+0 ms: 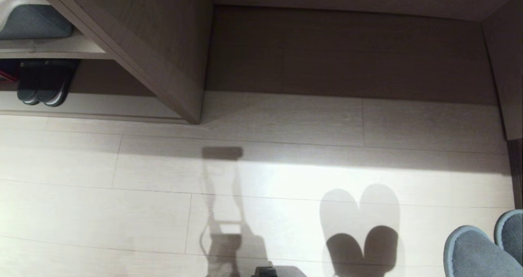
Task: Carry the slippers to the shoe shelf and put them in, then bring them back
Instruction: Place the slippers on the floor
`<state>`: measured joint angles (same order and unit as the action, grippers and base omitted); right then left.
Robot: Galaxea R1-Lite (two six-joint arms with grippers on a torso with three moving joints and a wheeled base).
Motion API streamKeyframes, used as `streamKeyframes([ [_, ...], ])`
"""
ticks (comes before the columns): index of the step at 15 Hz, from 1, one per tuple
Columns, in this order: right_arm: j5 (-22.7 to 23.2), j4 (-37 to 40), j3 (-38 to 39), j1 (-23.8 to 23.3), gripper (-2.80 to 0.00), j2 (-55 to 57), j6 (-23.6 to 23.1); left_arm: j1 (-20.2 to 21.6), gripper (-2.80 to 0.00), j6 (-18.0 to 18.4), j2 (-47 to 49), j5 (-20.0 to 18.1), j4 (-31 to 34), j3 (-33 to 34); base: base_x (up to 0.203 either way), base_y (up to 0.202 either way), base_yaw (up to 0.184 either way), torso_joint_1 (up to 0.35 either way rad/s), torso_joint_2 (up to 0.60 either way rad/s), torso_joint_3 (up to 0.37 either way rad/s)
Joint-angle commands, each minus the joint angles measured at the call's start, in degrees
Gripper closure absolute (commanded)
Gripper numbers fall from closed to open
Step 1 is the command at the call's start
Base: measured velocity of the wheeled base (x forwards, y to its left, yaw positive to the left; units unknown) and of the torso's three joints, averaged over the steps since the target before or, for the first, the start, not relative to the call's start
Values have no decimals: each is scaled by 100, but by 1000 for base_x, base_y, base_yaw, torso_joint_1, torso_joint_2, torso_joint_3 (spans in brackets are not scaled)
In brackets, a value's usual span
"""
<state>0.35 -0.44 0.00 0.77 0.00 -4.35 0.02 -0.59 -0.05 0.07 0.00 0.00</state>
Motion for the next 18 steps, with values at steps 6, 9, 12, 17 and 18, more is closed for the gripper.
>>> streamKeyframes([
  [6, -27, 0, 0, 2, 0, 9, 40, 4, 0, -3, -1, 1, 0, 3, 0, 0, 0, 3, 4, -197],
  [9, -27, 0, 0, 2, 0, 9, 40, -2, 0, -3, 5, 1, 0, 0, 0, 0, 0, 3, 3, -196],
  [12, -35, 3, 0, 2, 0, 9, 40, 6, 0, -3, 5, 1, 0, 8, 0, 0, 0, 4, 2, -202],
  [17, -44, 0, 0, 2, 0, 9, 40, 6, 0, -3, 5, 1, 0, 9, 0, 0, 0, 0, 3, -198],
  [18, -27, 0, 0, 10, 0, 9, 31, -2, 0, -11, 4, 1, 0, 7, 0, 0, 0, 10, 7, -198],
])
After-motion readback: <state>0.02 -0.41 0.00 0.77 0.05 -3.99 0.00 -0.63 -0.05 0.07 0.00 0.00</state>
